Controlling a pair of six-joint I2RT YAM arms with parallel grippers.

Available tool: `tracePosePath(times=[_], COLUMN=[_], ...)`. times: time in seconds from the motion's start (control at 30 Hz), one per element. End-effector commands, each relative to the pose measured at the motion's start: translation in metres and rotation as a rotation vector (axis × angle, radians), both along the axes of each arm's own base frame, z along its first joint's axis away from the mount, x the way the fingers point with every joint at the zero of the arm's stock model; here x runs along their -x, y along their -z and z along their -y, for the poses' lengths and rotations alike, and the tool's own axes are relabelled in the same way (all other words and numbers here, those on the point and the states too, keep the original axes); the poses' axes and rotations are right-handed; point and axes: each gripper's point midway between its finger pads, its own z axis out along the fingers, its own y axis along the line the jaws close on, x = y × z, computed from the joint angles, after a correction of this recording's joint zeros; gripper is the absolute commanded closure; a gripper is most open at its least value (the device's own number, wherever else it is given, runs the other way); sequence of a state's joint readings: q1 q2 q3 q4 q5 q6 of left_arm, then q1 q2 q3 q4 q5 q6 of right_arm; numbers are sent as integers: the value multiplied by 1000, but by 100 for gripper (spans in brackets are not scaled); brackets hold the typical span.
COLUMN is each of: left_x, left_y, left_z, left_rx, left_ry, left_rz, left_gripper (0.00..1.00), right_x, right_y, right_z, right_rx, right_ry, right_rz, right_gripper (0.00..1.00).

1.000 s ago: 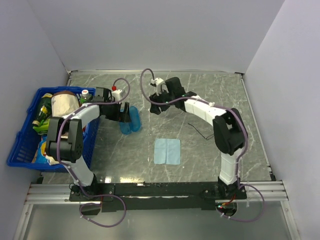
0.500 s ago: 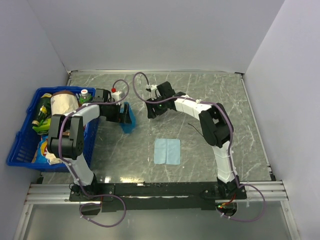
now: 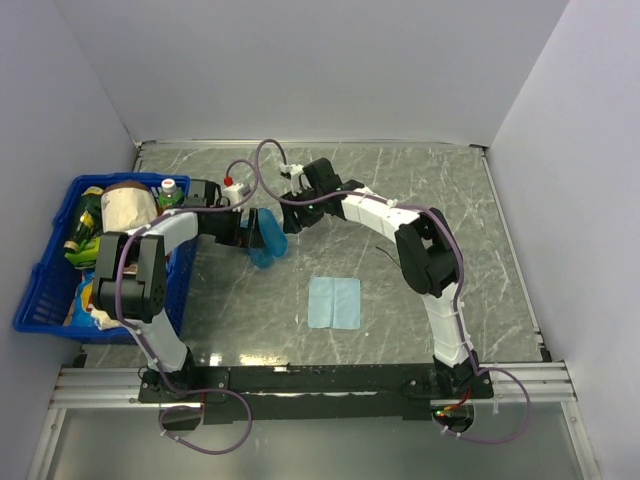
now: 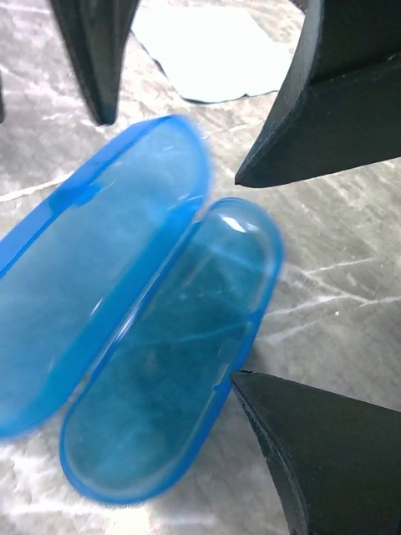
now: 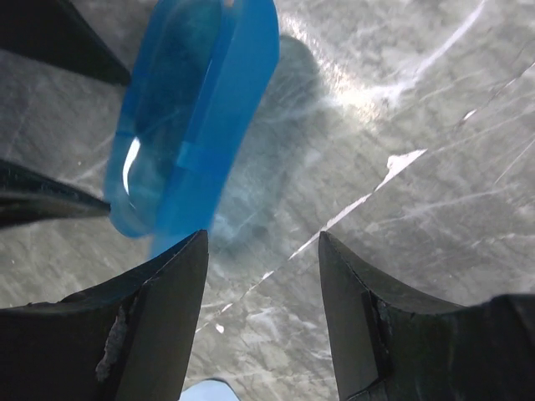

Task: Organize the sunglasses
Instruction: Close the opened sunglasses case at the center of the board.

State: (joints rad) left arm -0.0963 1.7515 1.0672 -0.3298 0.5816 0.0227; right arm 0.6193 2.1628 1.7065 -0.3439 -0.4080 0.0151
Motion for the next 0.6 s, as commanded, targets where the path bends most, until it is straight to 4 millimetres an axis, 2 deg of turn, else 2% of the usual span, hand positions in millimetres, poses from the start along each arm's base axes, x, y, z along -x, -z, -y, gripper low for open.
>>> tracePosePath(times=[0.0,0.17,0.27,0.3,0.43,0.57], left_x=[-2,-7,-9,-9,-9,-9], left_y=[-30,-44,-46,-46,-43,-45], left_z=[-7,-18,-25,-26,-31,-31], left_rx=[44,35,30,27,21,30], left_ry=[-1,-42,-62,-65,-81,-71], left_rz=[83,125,129,128,116,119], left_gripper=[3,4,4,4,4,4], right_x=[-8,-7,-9,-3,0,3], right_y=[1,11,2,-4,-20,-20], right_z=[-4,1,2,-2,-1,-2], right_rx=[-3,12,-45,-94,-157,-186], right_ry=[12,24,20,-21,-70,-106], right_rz=[-4,-19,-51,-74,-80,-107], right_gripper=[37,37,32,29,23,18])
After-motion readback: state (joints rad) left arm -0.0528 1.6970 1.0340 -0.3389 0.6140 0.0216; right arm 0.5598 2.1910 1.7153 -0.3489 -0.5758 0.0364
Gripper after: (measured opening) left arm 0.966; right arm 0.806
